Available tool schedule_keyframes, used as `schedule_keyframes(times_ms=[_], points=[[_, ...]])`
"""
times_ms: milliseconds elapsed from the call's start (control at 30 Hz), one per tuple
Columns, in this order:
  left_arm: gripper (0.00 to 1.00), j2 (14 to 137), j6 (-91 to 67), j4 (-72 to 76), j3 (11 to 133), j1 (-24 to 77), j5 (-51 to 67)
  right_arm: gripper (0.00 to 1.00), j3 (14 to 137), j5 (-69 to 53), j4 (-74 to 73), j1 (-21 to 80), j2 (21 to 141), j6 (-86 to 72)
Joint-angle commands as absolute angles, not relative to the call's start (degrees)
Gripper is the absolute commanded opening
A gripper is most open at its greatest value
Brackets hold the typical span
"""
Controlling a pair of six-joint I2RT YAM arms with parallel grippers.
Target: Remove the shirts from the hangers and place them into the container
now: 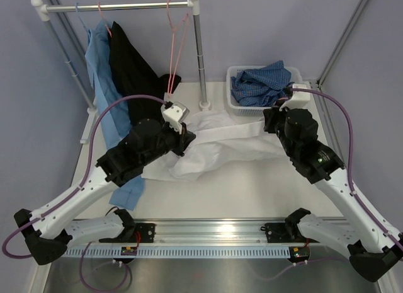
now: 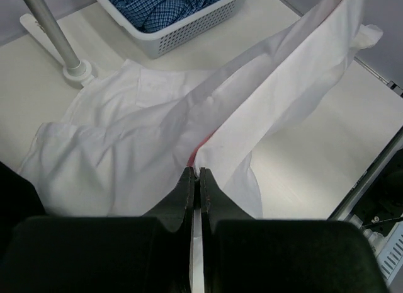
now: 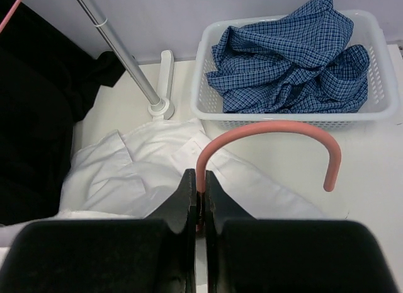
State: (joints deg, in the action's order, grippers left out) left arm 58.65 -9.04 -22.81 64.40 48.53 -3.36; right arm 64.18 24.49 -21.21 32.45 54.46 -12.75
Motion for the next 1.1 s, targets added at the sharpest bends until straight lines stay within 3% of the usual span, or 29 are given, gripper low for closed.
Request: schedule_keyframes(times_ms=[0, 367, 567, 600, 700, 733, 833, 933, 1067], points=[[0.00, 55.7, -9.9, -25.0, 61.6, 47.4, -10.2, 0.00, 67.3, 31.2, -20.9, 30.8, 51.2, -12.5], [0.00, 58.4, -14.7, -23.0, 59.6, 47.5, -2.2, 0.00, 67.6, 24.2, -19.0, 30.8, 49.0, -15.6], [0.02, 60.2, -16.6, -18.0, 59.1, 50.5, 7.8, 0.00, 67.1, 21.2, -17.7, 30.8, 49.4, -16.0], [0.18, 60.1, -16.8, -17.8, 59.0, 50.6, 10.3, 0.00, 67.1, 21.0, -17.8, 30.8, 49.4, -15.8], [0.46, 57.5, -15.4, -18.0, 58.2, 50.5, 9.1, 0.00, 66.3, 21.4, -17.7, 30.8, 49.0, -14.6], [0.60, 56.3, -14.9, -18.5, 57.9, 50.5, 7.8, 0.00, 65.7, 21.5, -17.8, 30.8, 48.8, -14.0], [0.74, 52.4, -12.5, -23.0, 58.3, 49.6, 4.9, 0.00, 65.1, 20.8, -18.3, 30.8, 47.9, -13.0], [0.82, 49.6, -10.6, -28.0, 59.4, 46.3, 6.2, 0.00, 64.4, 17.5, -17.8, 30.8, 47.5, -11.8], [0.84, 49.4, -7.1, -30.9, 63.6, 45.6, 7.0, 0.00, 62.8, 12.5, -15.8, 30.8, 47.6, -10.4]])
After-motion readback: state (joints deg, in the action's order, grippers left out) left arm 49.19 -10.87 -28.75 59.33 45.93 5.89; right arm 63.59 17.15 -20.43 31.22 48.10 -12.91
